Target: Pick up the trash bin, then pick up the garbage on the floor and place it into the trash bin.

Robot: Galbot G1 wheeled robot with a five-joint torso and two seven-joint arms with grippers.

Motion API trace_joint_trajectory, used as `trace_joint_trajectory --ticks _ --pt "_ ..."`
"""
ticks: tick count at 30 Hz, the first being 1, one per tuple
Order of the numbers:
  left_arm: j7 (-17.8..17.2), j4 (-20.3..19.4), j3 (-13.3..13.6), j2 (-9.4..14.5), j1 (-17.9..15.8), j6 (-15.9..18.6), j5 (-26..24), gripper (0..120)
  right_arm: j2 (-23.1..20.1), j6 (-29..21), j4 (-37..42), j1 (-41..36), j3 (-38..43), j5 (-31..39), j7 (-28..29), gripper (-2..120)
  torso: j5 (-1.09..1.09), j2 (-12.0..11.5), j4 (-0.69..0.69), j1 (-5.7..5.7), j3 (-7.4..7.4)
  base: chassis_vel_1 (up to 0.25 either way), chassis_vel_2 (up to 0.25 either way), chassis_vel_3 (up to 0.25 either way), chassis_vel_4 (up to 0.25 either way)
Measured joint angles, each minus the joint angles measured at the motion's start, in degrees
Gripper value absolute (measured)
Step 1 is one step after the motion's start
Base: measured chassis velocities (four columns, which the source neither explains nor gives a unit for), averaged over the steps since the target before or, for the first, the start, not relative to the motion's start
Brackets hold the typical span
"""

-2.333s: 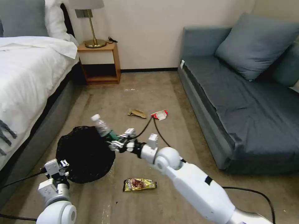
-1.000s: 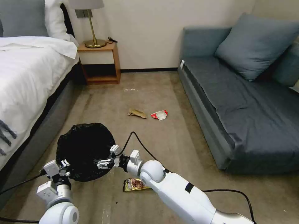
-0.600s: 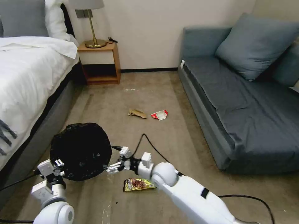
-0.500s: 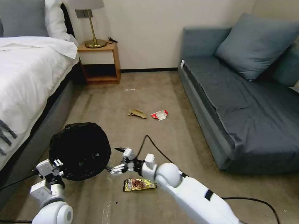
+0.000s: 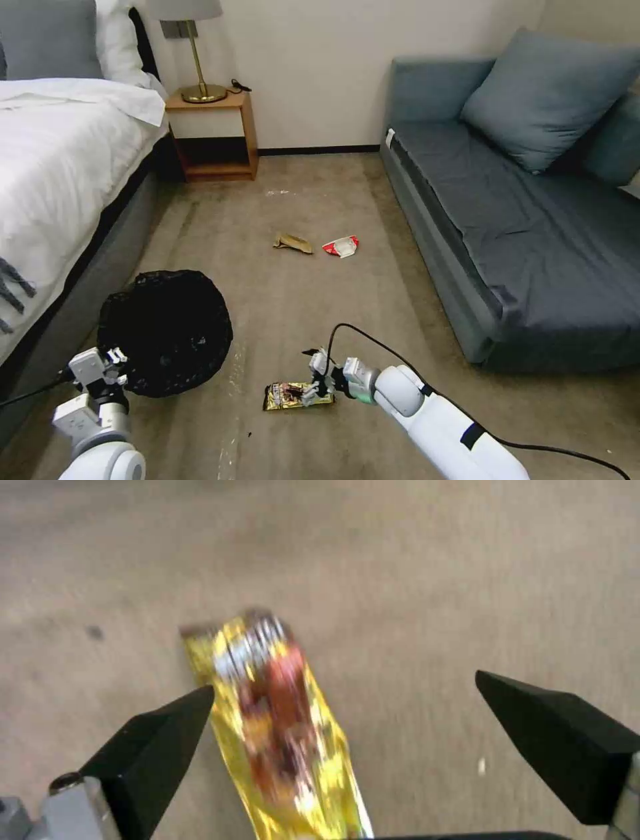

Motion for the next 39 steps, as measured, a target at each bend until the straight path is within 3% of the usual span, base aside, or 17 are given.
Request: trace_joint_trajectory --ticks 10,19,23,31,39 --pt "0.11 -0.2 0.18 -0.76 0.59 0.07 0.05 3 1.7 3.72 -6.82 -0.86 1.4 -5.45 -0.37 100 -0.01 0.0 0.0 0.0 0.0 0.0 0.0 0.0 0.0" --pt "0.09 0.21 0.21 -1.03 0.98 -0.76 0.1 3 4.12 4.61 -11.18 0.9 1.51 -6.27 0.26 100 0.0 0.0 0.0 0.0 0.0 0.0 0.0 0.0 0.0" --pt "0.09 0.46 0.07 -0.81 1.14 -1.01 -0.09 3 4.69 4.83 -13.16 1.78 1.87 -7.12 0.39 92 -0.01 0.0 0.0 0.0 0.0 0.0 0.0 0.0 0.0" --pt "0.09 0.58 -0.12 0.26 0.92 -1.08 -1.71 3 4.43 6.55 -15.15 2.17 2.5 -9.28 -0.47 61 0.02 0.0 0.02 0.0 -0.01 0.0 0.0 0.0 0.0" --pt "0.12 0.18 0.4 -0.36 1.36 -1.07 -1.34 3 3.85 6.54 -14.41 2.03 3.09 -9.01 -0.39 36 -0.01 -0.01 0.0 0.0 0.0 0.0 0.0 0.0 0.0"
